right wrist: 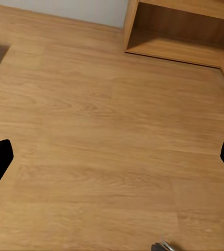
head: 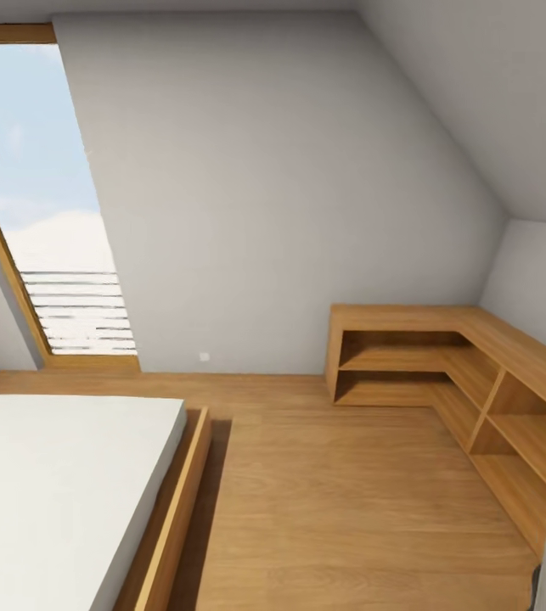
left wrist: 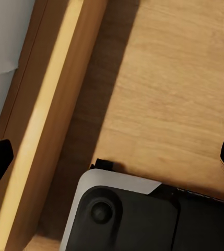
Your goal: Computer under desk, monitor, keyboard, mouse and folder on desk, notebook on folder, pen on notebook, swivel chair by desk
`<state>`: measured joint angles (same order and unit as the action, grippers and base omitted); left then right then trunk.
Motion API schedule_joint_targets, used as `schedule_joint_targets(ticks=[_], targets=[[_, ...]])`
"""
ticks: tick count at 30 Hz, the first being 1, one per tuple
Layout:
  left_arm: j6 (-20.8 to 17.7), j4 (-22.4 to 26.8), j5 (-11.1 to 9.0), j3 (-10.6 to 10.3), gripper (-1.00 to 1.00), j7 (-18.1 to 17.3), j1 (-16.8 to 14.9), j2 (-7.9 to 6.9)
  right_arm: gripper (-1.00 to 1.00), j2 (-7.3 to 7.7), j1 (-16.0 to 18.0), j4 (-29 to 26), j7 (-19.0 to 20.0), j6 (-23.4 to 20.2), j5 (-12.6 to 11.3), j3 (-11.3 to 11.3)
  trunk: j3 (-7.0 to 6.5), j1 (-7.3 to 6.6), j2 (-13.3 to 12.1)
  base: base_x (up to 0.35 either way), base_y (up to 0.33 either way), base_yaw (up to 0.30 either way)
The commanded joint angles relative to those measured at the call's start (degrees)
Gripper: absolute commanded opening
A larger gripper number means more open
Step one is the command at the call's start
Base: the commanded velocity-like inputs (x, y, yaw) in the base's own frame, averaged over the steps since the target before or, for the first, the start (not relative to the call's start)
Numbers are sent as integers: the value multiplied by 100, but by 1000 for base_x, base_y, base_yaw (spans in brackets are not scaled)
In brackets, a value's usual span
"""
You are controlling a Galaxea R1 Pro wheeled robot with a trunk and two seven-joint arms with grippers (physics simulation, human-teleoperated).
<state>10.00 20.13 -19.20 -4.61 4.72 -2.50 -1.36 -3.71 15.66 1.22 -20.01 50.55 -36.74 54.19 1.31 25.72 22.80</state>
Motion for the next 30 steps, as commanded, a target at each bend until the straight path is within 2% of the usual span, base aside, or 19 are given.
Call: schedule_joint_targets(ticks=[1, 30], targets=[[19, 0, -31, -49, 100, 38, -5, -5, 100, -4, 6, 12, -47, 8, 0, 48, 13, 7, 12, 329, 0, 0], [19, 0, -31, -57, 100, 38, -5, -5, 100, -7, 2, 13, -48, 8, 0, 48, 13, 7, 12, 329, 0, 0]])
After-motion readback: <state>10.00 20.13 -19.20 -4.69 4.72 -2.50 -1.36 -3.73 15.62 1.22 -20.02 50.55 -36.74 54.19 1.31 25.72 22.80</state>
